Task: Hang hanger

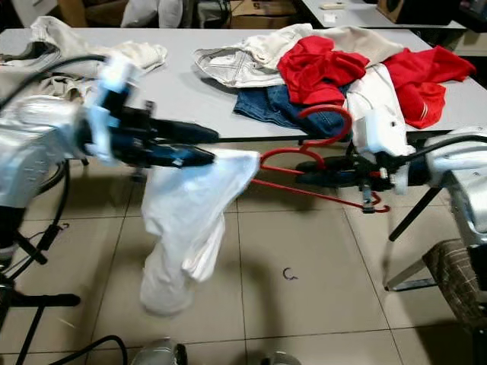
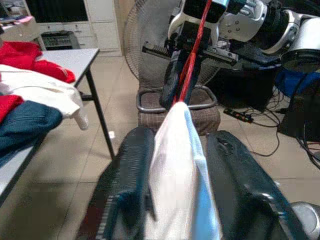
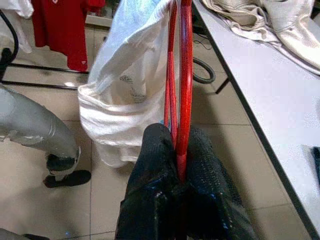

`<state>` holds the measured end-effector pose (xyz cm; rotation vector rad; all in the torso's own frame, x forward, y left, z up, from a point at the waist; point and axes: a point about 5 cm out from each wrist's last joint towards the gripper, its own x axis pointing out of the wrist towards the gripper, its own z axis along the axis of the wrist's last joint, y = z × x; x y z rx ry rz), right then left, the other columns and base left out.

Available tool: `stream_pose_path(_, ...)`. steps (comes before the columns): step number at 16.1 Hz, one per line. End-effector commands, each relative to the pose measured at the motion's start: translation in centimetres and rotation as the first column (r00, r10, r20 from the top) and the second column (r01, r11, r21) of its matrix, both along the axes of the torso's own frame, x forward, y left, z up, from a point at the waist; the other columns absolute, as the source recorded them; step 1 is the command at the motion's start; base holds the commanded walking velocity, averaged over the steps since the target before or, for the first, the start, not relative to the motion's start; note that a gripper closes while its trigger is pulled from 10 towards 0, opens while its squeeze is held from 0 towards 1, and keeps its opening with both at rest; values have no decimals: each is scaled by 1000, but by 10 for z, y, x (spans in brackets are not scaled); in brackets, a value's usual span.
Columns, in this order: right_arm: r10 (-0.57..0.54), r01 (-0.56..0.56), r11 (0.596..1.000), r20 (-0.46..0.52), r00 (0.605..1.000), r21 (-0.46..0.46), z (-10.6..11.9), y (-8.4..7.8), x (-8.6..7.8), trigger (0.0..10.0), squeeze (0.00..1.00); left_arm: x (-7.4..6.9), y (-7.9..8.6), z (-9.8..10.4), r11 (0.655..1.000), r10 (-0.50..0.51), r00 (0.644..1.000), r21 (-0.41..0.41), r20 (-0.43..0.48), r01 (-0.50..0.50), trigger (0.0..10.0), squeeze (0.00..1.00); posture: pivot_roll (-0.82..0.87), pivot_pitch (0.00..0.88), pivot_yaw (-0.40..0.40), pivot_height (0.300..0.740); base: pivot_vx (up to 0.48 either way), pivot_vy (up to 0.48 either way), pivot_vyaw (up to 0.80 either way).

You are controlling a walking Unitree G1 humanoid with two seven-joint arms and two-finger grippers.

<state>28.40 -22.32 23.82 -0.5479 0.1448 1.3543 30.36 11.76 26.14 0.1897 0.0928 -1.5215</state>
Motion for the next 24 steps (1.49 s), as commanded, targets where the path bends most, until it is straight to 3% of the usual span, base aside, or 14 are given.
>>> stream_pose_path(1, 6, -6, 1000, 22, 1000, -5, 7, 2, 1, 10000, 0, 1, -2, 4, 1000, 7, 1000, 15, 20, -7, 10000, 769, -64, 0, 41, 740, 0, 0, 0)
stream_pose_path(2, 8, -8, 1000, 20, 1000, -8, 6, 3, 1, 10000, 0, -1, -6, 0, 999, -18, 1000, 28, -8, 18, 10000, 0, -66, 0, 45, 740, 0, 0, 0)
stream_pose_path(5, 18, -18, 1000, 16, 1000, -6, 5, 6, 1, 10000, 0, 2, -10, -19, 991, 22, 999, 134, -24, -18, 10000, 0, -71, 0, 51, 740, 0, 0, 0)
stream_pose_path(6, 19, -19, 1000, 14, 1000, -6, 5, 6, 1, 10000, 0, -1, -9, -18, 993, 0, 998, 115, -56, 6, 2941, 0, -71, 0, 51, 740, 0, 0, 0)
stream_pose_path(7, 19, -19, 1000, 14, 1000, -6, 5, 6, 1, 10000, 0, -3, -9, -17, 994, -18, 997, 103, -78, 26, 0, 0, -77, 0, 54, 740, 0, 0, 0)
stream_pose_path(12, 32, -32, 999, 8, 999, -6, 8, 6, 0, 10000, 0, -3, -8, -20, 994, -25, 995, 103, -97, 35, 0, 0, -84, 0, 49, 740, 0, 0, 0)
stream_pose_path(19, 38, -38, 999, -8, 999, 8, 14, 7, 1, 10000, 0, -2, -6, -28, 985, -24, 996, 167, -92, 39, 0, 0, -102, 0, 50, 740, 0, 0, 0)
stream_pose_path(20, 22, -22, 1000, -19, 1000, 20, 15, 6, 2, 10000, 651, -1, -4, -30, 984, -20, 997, 172, -79, 33, 0, 0, -106, 0, 51, 740, 0, 0, 0)
stream_pose_path(21, -5, 6, 999, -32, 999, 46, 16, 5, 4, 10000, 1000, 0, -2, -31, 987, -8, 997, 161, -75, 20, 0, 0, -113, 0, 56, 740, 0, 0, 0)
stream_pose_path(24, -51, 52, 994, -6, 999, 92, 22, -1, 3, 10000, 1000, 6, 7, -34, 988, 48, 996, 148, -80, -36, 0, 0, -124, 0, 64, 740, 0, 0, 0)
